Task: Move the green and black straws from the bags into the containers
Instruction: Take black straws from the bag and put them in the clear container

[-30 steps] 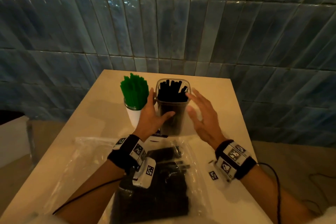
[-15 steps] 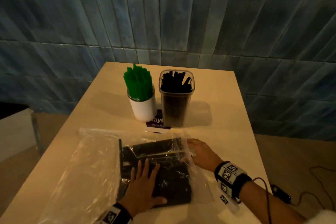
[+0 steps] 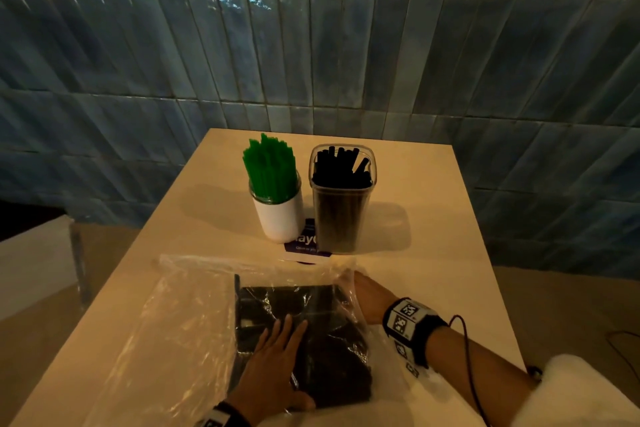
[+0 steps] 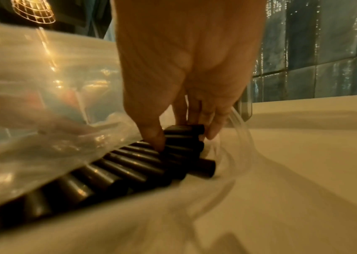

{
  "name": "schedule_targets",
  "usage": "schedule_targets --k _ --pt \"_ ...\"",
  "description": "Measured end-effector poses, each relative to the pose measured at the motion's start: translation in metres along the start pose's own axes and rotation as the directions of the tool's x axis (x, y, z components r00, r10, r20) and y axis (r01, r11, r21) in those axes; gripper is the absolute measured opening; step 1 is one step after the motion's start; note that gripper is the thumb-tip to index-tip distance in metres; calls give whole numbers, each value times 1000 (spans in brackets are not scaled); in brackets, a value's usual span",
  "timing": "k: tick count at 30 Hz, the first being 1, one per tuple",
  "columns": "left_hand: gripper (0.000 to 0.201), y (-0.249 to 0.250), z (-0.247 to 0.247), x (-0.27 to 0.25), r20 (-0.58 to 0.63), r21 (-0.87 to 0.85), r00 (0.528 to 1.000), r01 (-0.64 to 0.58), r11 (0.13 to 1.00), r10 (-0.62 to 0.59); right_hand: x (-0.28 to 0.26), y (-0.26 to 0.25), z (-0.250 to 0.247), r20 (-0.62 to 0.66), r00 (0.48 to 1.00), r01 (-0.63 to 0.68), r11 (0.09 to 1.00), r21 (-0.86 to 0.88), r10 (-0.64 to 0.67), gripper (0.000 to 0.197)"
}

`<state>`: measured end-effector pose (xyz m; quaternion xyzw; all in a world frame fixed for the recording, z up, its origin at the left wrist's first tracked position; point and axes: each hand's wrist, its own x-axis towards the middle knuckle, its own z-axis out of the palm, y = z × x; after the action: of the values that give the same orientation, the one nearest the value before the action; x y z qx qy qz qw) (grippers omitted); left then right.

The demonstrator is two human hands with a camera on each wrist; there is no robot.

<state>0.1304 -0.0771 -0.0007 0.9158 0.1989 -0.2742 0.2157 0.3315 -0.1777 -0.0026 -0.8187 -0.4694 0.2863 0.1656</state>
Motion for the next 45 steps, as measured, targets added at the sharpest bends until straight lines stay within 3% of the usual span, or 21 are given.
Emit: schedule_targets --k 4,7,9,13,18,21,24,27,30,34,36,38,40,42,43,45 --pt "124 2 0 0 11 26 1000 -5 1000 5 8 -3 -1 116 993 23 969 -248 6 33" --pt "119 1 0 1 13 27 1000 2 1000 -2 -2 -12 -5 -38 997 -65 987 -144 60 14" --pt "125 1 -1 2 32 33 999 -6 999 5 -4 -12 -6 -68 994 -98 986 -138 89 15" --pt "132 -2 0 5 22 44 1000 -10 999 9 -10 -3 -9 21 972 -223 946 -233 234 27" --pt "136 -1 2 6 14 31 1000 -4 1000 3 -48 24 -19 -25 907 -419 894 -157 421 9" --pt "125 -2 2 5 12 20 1000 -2 1000 2 -79 42 -28 46 852 -516 851 -93 522 22" --pt "140 0 1 4 3 36 1000 -22 999 22 -112 57 -47 120 815 -565 823 -57 567 25" --pt "136 -2 4 3 -24 34 999 -26 999 27 -139 64 -81 167 776 -620 784 25 608 22" --pt "119 -1 3 0 -38 19 999 -5 1000 6 -162 52 -116 106 781 -624 764 162 615 17" --pt "141 10 -14 0 -147 -90 989 11 996 -24 -168 26 -133 -74 817 -547 808 221 573 19" --pt "139 20 -28 1 -339 -168 941 -42 985 -18 -158 7 -131 -74 850 -510 849 139 522 21" --pt "133 30 -42 4 -550 -154 835 -139 978 32 -144 -13 -125 -8 882 -471 881 45 472 21" --pt "121 32 -56 8 -695 -51 715 -162 985 81 -134 -39 -117 52 911 -408 913 -9 408 20" --pt "81 29 -68 11 -754 34 641 -182 983 145 -125 -62 -110 52 946 -321 947 -17 321 23" --pt "55 27 -70 13 -767 47 621 -195 980 160 -123 -71 -108 27 961 -276 961 -9 276 26" --pt "28 21 -74 14 -753 -18 649 -190 982 112 -123 -83 -112 -67 982 -173 981 90 179 37"
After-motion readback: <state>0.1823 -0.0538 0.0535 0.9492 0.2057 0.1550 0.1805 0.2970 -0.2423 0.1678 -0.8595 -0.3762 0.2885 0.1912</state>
